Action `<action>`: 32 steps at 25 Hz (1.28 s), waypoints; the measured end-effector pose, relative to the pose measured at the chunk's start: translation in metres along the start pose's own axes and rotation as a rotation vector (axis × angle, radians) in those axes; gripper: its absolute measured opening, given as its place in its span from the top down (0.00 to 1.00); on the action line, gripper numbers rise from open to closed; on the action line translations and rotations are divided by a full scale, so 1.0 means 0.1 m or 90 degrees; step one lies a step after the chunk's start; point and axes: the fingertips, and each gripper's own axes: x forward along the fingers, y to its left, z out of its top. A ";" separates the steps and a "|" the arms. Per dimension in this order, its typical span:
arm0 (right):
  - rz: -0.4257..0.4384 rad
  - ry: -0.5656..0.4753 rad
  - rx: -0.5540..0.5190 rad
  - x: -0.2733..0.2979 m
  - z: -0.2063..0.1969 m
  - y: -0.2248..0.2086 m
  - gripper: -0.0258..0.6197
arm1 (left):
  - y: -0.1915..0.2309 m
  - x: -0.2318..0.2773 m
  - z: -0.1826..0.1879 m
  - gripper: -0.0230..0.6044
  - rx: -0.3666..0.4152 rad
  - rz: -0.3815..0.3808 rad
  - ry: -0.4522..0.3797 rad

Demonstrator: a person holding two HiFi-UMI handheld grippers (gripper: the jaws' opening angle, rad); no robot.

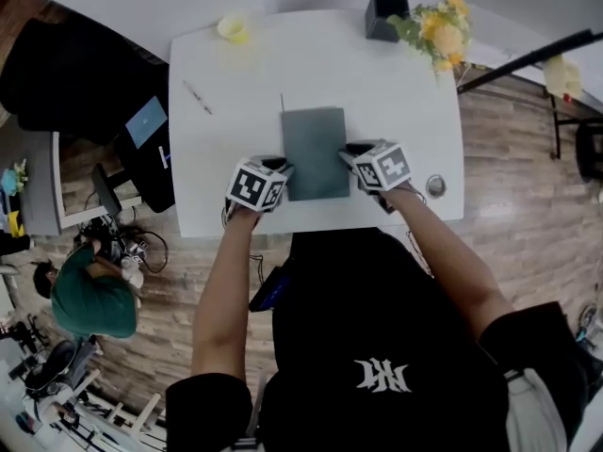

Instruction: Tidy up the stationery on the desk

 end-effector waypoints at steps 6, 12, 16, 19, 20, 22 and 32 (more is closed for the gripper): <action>-0.005 -0.007 -0.014 -0.03 -0.11 0.06 0.81 | -0.08 0.00 -0.08 0.81 -0.001 0.017 0.001; -0.005 -0.004 -0.029 -0.03 -0.10 0.07 0.81 | -0.07 0.01 -0.09 0.81 -0.007 0.036 -0.005; 0.001 -0.007 -0.021 -0.02 -0.09 0.06 0.80 | -0.06 0.02 -0.07 0.81 -0.009 0.037 -0.006; 0.009 -0.006 -0.005 0.00 -0.10 0.06 0.80 | -0.05 0.02 -0.08 0.81 -0.006 0.043 -0.005; 0.012 -0.007 -0.004 0.00 -0.10 0.06 0.80 | -0.05 0.02 -0.08 0.81 -0.003 0.047 -0.004; 0.014 -0.014 -0.006 0.01 -0.09 0.06 0.80 | -0.05 0.02 -0.08 0.81 0.004 0.055 -0.003; 0.025 -0.047 0.007 -0.15 -0.03 -0.04 0.80 | -0.01 -0.13 -0.10 0.79 -0.041 0.074 -0.044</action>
